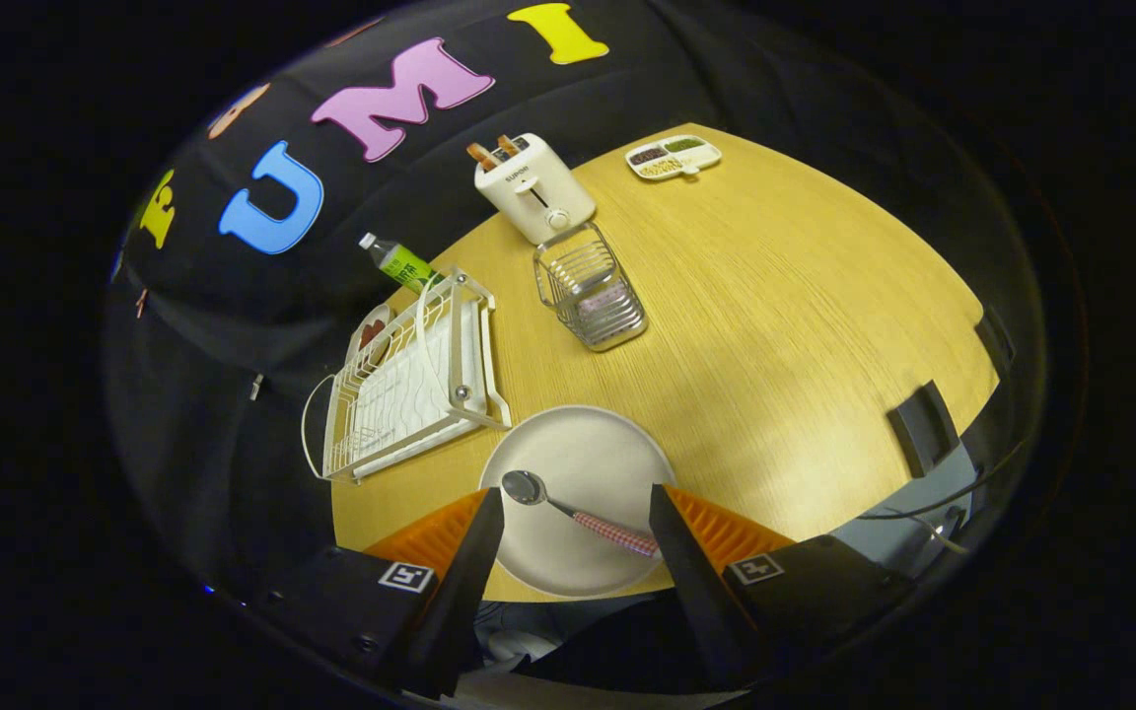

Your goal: Take the plate from the dish rack, then take the spoon from the basket and place it into the plate.

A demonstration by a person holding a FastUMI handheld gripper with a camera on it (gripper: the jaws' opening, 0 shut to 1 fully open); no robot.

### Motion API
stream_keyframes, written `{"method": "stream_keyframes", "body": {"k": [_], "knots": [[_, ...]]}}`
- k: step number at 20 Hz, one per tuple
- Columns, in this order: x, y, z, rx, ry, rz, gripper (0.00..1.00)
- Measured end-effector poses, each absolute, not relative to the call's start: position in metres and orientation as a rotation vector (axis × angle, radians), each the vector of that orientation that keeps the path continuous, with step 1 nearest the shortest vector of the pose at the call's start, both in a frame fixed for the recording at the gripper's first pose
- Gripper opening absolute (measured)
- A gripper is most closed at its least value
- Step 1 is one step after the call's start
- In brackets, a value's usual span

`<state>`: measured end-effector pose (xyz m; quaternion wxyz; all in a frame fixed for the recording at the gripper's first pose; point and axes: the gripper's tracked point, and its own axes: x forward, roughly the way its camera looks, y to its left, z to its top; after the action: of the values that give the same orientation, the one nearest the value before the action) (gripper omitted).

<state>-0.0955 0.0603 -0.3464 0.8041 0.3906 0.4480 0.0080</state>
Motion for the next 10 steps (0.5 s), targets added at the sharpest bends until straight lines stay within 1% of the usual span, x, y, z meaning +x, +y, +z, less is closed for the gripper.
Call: {"method": "stream_keyframes", "body": {"k": [4,7,10], "knots": [[-0.076,0.046,-0.312,0.731,0.849,0.064,0.92],[-0.061,0.027,-0.287,0.666,0.775,0.075,0.96],[-0.049,0.006,-0.266,0.605,0.711,0.081,0.97]]}}
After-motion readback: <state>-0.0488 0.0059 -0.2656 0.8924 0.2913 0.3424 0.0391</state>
